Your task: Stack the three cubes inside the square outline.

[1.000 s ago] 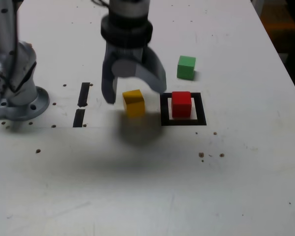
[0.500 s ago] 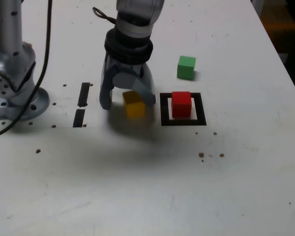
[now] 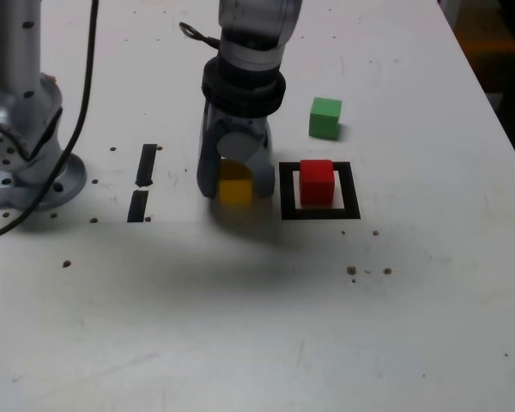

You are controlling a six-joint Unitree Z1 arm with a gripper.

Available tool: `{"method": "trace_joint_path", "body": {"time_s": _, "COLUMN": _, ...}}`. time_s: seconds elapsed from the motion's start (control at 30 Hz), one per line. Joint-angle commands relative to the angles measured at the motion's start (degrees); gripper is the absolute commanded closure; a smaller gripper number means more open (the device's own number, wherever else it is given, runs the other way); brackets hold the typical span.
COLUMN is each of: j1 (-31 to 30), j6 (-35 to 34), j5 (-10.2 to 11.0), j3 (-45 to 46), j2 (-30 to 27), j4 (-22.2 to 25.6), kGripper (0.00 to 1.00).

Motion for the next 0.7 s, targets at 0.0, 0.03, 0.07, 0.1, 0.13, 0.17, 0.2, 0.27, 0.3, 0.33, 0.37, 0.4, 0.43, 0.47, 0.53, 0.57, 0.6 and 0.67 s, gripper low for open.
{"method": "trace_joint_path", "body": {"time_s": 0.0, "j1": -0.14, "j6": 0.20, "j5": -0.09, "j3": -0.51, "j2": 0.05, "j4": 0.33, "kGripper": 0.66}}
{"method": "trace_joint_path", "body": {"time_s": 0.03, "j1": -0.14, "j6": 0.24, "j5": -0.02, "j3": -0.88, "j2": -0.08, "j4": 0.73, "kGripper": 0.68}}
{"method": "trace_joint_path", "body": {"time_s": 0.07, "j1": -0.14, "j6": 0.25, "j5": 0.09, "j3": -1.22, "j2": -0.26, "j4": 1.14, "kGripper": 0.70}}
{"method": "trace_joint_path", "body": {"time_s": 0.1, "j1": -0.14, "j6": 0.18, "j5": 0.28, "j3": -1.66, "j2": -0.53, "j4": 1.74, "kGripper": 0.71}}
{"method": "trace_joint_path", "body": {"time_s": 0.13, "j1": -0.14, "j6": 0.03, "j5": 0.52, "j3": -2.21, "j2": -0.89, "j4": 2.52, "kGripper": 0.71}}
{"method": "trace_joint_path", "body": {"time_s": 0.17, "j1": -0.14, "j6": -0.15, "j5": 0.82, "j3": -2.89, "j2": -1.35, "j4": 3.50, "kGripper": 0.71}}
{"method": "trace_joint_path", "body": {"time_s": 0.2, "j1": -0.14, "j6": -0.34, "j5": 1.17, "j3": -3.77, "j2": -1.86, "j4": 4.70, "kGripper": 0.71}}
{"method": "trace_joint_path", "body": {"time_s": 0.27, "j1": -0.14, "j6": -0.74, "j5": 1.92, "j3": -6.41, "j2": -2.80, "j4": 7.89, "kGripper": 0.71}}
{"method": "trace_joint_path", "body": {"time_s": 0.3, "j1": -0.16, "j6": -0.90, "j5": 2.38, "j3": -8.29, "j2": -3.11, "j4": 9.82, "kGripper": 0.71}}
{"method": "trace_joint_path", "body": {"time_s": 0.33, "j1": -0.19, "j6": -0.99, "j5": 2.92, "j3": -10.59, "j2": -3.24, "j4": 11.85, "kGripper": 0.71}}
{"method": "trace_joint_path", "body": {"time_s": 0.37, "j1": -0.23, "j6": -1.02, "j5": 3.47, "j3": -13.23, "j2": -3.19, "j4": 13.93, "kGripper": 0.71}}
{"method": "trace_joint_path", "body": {"time_s": 0.4, "j1": -0.27, "j6": -0.98, "j5": 4.07, "j3": -16.09, "j2": -2.94, "j4": 15.98, "kGripper": 0.71}}
{"method": "trace_joint_path", "body": {"time_s": 0.43, "j1": -0.30, "j6": -0.88, "j5": 4.68, "j3": -19.03, "j2": -2.53, "j4": 17.91, "kGripper": 0.71}}
{"method": "trace_joint_path", "body": {"time_s": 0.47, "j1": -0.34, "j6": -0.73, "j5": 5.25, "j3": -21.87, "j2": -1.98, "j4": 19.60, "kGripper": 0.71}}
{"method": "trace_joint_path", "body": {"time_s": 0.53, "j1": -0.41, "j6": -0.17, "j5": 6.20, "j3": -28.35, "j2": -0.03, "j4": 22.66, "kGripper": 0.72}}
{"method": "trace_joint_path", "body": {"time_s": 0.57, "j1": -0.45, "j6": 0.06, "j5": 6.34, "j3": -30.32, "j2": 0.90, "j4": 23.28, "kGripper": 0.72}}
{"method": "trace_joint_path", "body": {"time_s": 0.6, "j1": -0.53, "j6": 0.26, "j5": 6.38, "j3": -32.09, "j2": 1.95, "j4": 23.68, "kGripper": 0.72}}
{"method": "trace_joint_path", "body": {"time_s": 0.67, "j1": -0.78, "j6": 0.51, "j5": 6.24, "j3": -35.05, "j2": 4.12, "j4": 24.04, "kGripper": 0.73}}
